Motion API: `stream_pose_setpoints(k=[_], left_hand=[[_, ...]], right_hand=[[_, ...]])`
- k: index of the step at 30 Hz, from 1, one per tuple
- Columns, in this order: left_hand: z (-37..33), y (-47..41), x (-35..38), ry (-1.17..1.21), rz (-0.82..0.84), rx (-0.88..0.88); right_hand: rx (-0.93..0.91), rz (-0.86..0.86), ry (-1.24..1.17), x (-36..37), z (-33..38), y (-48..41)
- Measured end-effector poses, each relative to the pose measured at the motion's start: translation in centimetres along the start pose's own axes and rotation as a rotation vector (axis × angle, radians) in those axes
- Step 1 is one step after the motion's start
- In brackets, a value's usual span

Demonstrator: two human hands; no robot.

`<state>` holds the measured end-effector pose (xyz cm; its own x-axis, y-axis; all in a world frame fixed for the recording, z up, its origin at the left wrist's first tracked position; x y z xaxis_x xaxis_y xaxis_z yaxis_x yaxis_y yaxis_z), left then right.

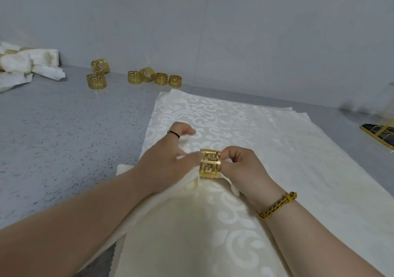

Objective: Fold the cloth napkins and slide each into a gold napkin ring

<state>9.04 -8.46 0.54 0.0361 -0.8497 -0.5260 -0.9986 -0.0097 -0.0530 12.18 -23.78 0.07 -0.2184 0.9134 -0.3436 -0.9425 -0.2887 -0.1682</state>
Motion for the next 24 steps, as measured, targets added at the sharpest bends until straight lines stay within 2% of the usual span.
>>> stream_pose_setpoints(k=[3,4,7,10,15,19,24], left_hand=[[-1.0,0.8,0.9,-0.463,0.093,0.172],[-1.2,0.8,1.4,-0.528,0.074,0.202],[-0.7,0.3,1.7,-0.473,-0.066,0.183],[-0.2,0.2,1.7,-0.481,-0.113,0.186],[-0.7,0.2,1.4,-0.617,-0.188,0.122],[-1.3,0.7,0.7,-0.678,-0.201,0.06],[-1.0,1.1,-0.5,-0.705,-0.132,0.027]], right_hand=[[-0.022,-0.002,-0.006,0.7,0.0,0.1],[-0.021,-0.007,-0.01,0.9,-0.1,0.1],[0.01,0.005,-0.066,1.0,-0.3,0.2],[0.0,0.007,-0.022,0.8,-0.1,0.4],[-0.164,-0.052,0.24,0.7,0.6,0.8],[-0.267,-0.104,0.291,0.9,0.9,1.2],[-0.106,-0.182,0.084,-0.3,0.9,1.0]])
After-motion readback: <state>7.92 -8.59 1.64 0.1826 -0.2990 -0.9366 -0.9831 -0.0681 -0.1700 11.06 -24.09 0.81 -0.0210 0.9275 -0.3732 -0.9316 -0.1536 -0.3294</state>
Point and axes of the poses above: each hand's wrist, its own y-axis away from the middle knuckle, its own x-axis out of the palm, z = x × y, the point moved 1 cm from there along -y, towards the middle knuckle, and after that the axes turned 8 degrees about -x, right-handed, at the moved point
